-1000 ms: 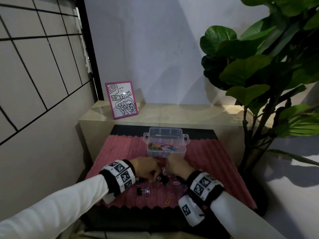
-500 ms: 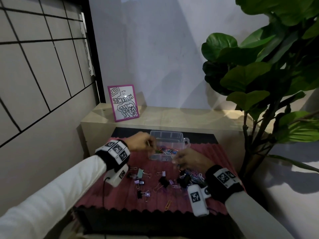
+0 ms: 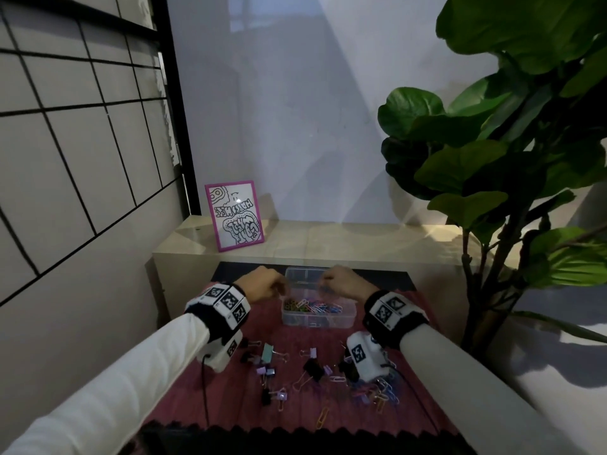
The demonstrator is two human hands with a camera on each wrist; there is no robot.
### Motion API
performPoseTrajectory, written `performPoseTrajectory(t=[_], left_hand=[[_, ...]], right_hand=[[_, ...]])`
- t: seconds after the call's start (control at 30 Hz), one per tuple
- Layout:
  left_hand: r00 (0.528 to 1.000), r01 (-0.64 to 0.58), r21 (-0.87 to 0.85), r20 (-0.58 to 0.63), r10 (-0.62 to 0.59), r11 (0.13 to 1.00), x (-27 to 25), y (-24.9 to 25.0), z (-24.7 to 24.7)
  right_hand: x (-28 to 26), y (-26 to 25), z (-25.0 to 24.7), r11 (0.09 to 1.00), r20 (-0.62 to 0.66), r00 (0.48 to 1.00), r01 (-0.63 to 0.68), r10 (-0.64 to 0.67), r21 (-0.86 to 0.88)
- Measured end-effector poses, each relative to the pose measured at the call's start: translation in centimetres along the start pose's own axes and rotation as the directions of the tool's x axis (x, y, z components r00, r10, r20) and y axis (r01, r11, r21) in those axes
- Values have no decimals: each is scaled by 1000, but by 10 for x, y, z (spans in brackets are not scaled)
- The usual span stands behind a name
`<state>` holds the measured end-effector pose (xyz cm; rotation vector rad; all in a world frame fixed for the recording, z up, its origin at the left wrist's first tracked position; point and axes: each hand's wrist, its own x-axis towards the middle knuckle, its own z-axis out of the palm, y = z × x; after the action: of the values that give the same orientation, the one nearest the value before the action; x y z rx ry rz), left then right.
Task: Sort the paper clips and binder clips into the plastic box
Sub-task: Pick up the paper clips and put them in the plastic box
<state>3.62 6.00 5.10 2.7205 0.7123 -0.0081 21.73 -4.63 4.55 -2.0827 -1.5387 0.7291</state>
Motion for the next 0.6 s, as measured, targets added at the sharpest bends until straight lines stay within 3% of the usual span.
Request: performPoseTrajectory(t=[0.07,0.23,0.33,0.47,0.6], left_hand=[[1000,-3,17,-5,3,1000,-8,1,-1],[998,24,129,60,-32,991,-6,-3,22],[999,50,200,13,-53,978,2,-5,28],[1000,-5,222,-13,8,975,3,-2,38],[999,-20,143,-35,26,989,4,-8,41]], right_hand=[[10,-11,-1,976,144,990,18,14,-218],[58,-35,-1,874,17,996,89,-92,-478],[77,-43,12,744,53,996,87,-69,-662],[91,-41,20,660,143,989,124,-26,-741],[90,-30,18,671,175,985,132,-4,-730]])
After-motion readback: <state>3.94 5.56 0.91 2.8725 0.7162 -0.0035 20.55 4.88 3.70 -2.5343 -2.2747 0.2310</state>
